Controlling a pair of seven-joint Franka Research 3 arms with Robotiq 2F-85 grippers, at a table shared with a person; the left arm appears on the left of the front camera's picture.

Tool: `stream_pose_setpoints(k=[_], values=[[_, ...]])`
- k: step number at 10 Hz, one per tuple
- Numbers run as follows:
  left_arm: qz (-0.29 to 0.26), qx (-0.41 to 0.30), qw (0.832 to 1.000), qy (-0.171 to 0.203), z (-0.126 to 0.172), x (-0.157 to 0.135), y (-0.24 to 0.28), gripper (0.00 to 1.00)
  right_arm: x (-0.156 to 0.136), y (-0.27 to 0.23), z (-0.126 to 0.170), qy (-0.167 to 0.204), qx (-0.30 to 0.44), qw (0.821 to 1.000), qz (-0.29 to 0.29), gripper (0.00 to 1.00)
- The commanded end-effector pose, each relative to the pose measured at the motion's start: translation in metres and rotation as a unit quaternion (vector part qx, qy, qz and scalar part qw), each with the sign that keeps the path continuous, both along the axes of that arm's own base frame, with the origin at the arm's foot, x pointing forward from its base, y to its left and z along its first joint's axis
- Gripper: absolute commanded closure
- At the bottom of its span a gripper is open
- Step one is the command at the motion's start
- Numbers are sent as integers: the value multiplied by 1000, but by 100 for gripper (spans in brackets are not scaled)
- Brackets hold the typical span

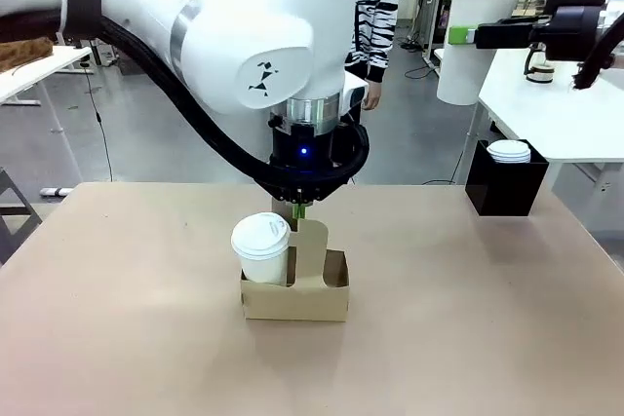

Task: Pour a drink into a cup and package it in a carrier.
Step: Position the Cup Carrier in the center of the table, then insert the held 600 ml Paper Cup into the Cup Carrier.

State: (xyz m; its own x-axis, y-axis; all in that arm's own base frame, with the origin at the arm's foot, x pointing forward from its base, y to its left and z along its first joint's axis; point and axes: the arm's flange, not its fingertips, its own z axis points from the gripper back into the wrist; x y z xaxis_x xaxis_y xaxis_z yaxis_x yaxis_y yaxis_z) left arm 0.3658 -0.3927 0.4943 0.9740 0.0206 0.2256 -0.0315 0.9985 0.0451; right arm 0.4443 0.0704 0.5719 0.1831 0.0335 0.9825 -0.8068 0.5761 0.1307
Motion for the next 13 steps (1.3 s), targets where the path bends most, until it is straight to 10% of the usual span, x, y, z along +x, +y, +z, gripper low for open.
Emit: stream_pose_setpoints(k=[1,6,7,8,9,10,11,13], values=[[15,2,1000,-6,-4,-3,0,98,2,1,3,-7,-1,1000,2,19],[0,0,1000,0,0,0,0,98,2,1,3,-7,-1,1000,2,19],[2,-2,1000,1,1,0,0,40,2,1,3,-7,-1,1000,2,19],[-6,-6,1000,5,7,0,2,40,2,1,3,-7,-1,1000,2,19],[-15,-14,1000,14,19,-2,4,0,0,0,0,0,0,1000,0,19],[-21,-5,1000,9,32,-3,8,36,8,14,-13,13,9,998,59,19],[-42,-6,999,16,52,-5,16,0,10,31,-30,21,1,993,115,19],[-115,-33,992,34,103,-17,46,0,11,62,-67,37,16,982,183,19]])
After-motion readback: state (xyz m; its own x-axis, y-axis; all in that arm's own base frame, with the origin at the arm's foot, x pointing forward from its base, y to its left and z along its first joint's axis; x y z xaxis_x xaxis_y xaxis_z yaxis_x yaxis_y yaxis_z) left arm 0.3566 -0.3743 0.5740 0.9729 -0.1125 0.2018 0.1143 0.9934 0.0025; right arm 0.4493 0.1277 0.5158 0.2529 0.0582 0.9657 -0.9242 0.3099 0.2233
